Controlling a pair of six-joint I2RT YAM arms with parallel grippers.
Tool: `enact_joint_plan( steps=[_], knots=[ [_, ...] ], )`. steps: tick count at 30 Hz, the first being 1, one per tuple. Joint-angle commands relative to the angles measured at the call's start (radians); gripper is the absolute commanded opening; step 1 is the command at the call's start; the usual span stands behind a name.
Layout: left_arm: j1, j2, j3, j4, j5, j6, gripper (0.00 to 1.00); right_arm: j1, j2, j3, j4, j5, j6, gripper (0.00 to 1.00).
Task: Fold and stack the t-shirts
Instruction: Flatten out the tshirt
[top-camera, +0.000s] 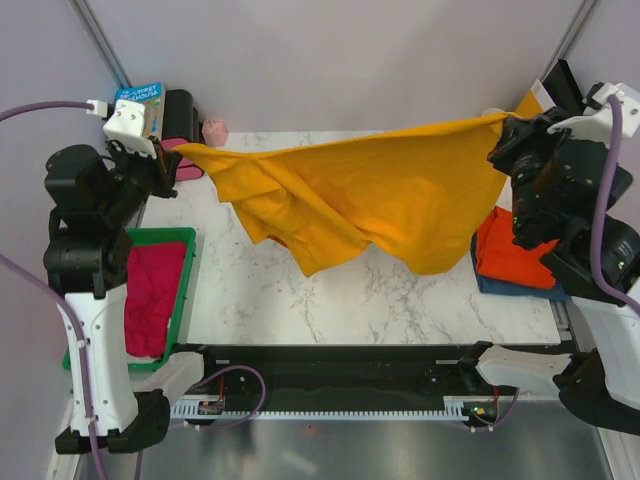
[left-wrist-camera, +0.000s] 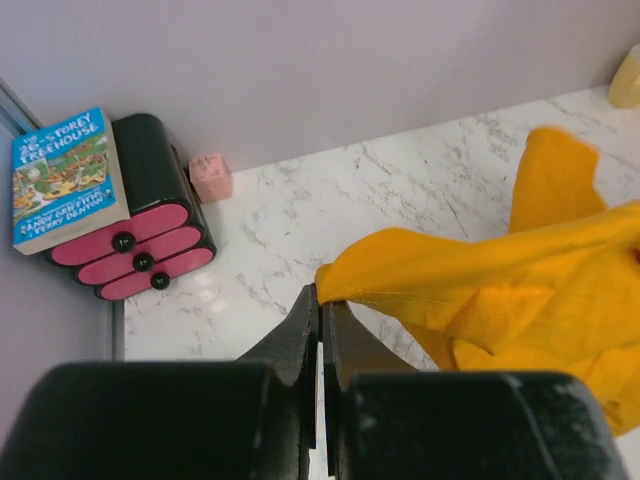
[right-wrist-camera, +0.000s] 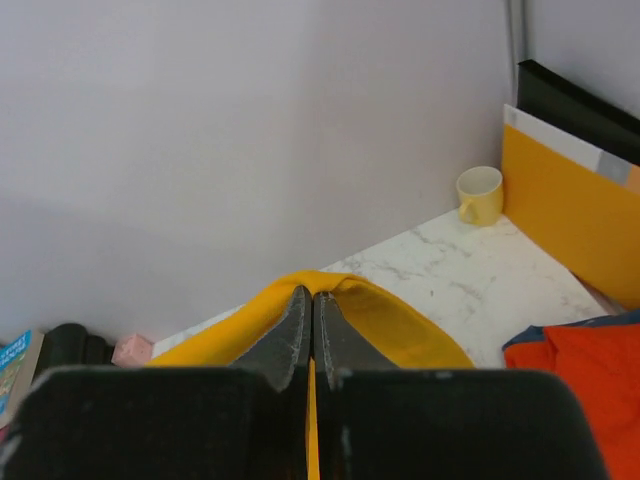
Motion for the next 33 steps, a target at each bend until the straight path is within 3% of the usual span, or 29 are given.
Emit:
enact_joint_plan(
  steps=[1, 6, 13, 15, 17, 19, 33],
  knots=[
    [0.017, -0.053, 0.054, -0.056, -0.053, -0.023, 0.02, -0.002, 0.0, 0.027, -0.089, 0.043, -0.121, 0.0],
    [0.02, -0.095, 0.246, -0.076, -0.151, 0.022, 0.02, -0.002, -0.01, 0.179, -0.084, 0.057, -0.217, 0.0],
    [0.018, -0.016, 0.288, -0.191, -0.184, 0.04, 0.02, -0.001, 0.045, 0.187, -0.196, 0.029, -0.207, 0.0],
    [0.02, -0.027, 0.34, -0.139, -0.213, 0.026, 0.02, -0.002, -0.005, 0.158, -0.107, 0.048, -0.201, 0.0],
    [0.031, 0.005, 0.487, -0.15, -0.236, 0.023, 0.02, -0.002, -0.054, 0.152, -0.005, 0.048, -0.25, 0.0],
    [0.031, 0.028, 0.574, -0.154, -0.25, 0.032, 0.02, -0.002, -0.054, 0.199, 0.002, 0.075, -0.291, 0.0],
    [0.04, -0.136, 0.627, -0.157, -0.256, 0.057, 0.02, 0.001, -0.16, 0.233, -0.05, 0.141, -0.406, 0.0]
  ],
)
